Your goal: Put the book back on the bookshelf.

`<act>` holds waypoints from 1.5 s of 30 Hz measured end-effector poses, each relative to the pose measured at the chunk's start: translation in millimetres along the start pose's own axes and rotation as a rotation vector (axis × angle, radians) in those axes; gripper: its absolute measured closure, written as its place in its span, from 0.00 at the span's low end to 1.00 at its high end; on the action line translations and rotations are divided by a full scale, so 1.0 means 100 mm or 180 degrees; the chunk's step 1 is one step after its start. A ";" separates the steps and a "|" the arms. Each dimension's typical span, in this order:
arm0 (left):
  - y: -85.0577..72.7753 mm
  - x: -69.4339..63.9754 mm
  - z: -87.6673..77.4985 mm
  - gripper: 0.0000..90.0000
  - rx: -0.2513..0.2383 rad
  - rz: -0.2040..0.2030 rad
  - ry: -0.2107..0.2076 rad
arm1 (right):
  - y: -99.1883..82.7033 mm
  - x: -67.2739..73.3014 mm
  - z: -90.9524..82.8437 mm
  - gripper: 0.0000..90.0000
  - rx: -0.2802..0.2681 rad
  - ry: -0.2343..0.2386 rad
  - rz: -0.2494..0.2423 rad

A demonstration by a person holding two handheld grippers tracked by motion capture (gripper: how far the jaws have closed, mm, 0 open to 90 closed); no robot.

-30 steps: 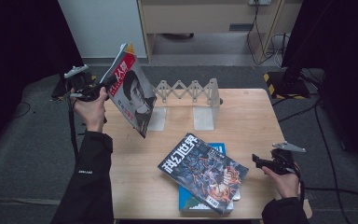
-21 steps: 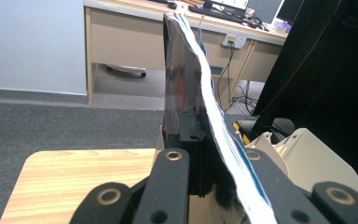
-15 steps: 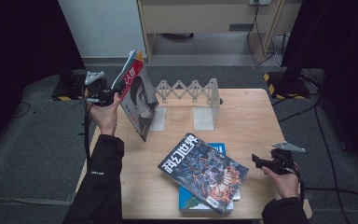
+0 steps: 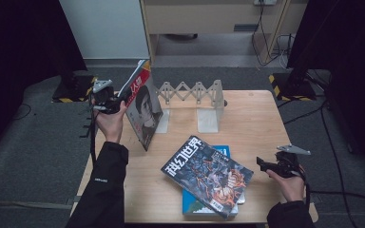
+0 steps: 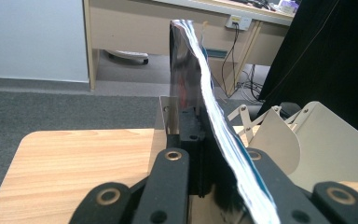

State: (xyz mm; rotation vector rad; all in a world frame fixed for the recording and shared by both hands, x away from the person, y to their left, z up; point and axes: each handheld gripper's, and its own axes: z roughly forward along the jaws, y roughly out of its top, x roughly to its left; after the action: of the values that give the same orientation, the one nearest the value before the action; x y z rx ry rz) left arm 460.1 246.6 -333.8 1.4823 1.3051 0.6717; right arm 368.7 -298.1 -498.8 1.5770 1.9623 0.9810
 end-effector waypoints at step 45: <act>0.13 -0.16 0.27 0.96 0.0477 0.0245 0.0494 | 0.00 0.00 0.01 0.15 0.0024 0.0033 0.0003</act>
State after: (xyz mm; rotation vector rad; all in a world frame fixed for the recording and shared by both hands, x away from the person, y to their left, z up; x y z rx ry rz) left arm 485.0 224.3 -327.5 1.6346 1.4489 0.7653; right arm 369.5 -297.5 -499.1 1.5802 1.9748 0.9853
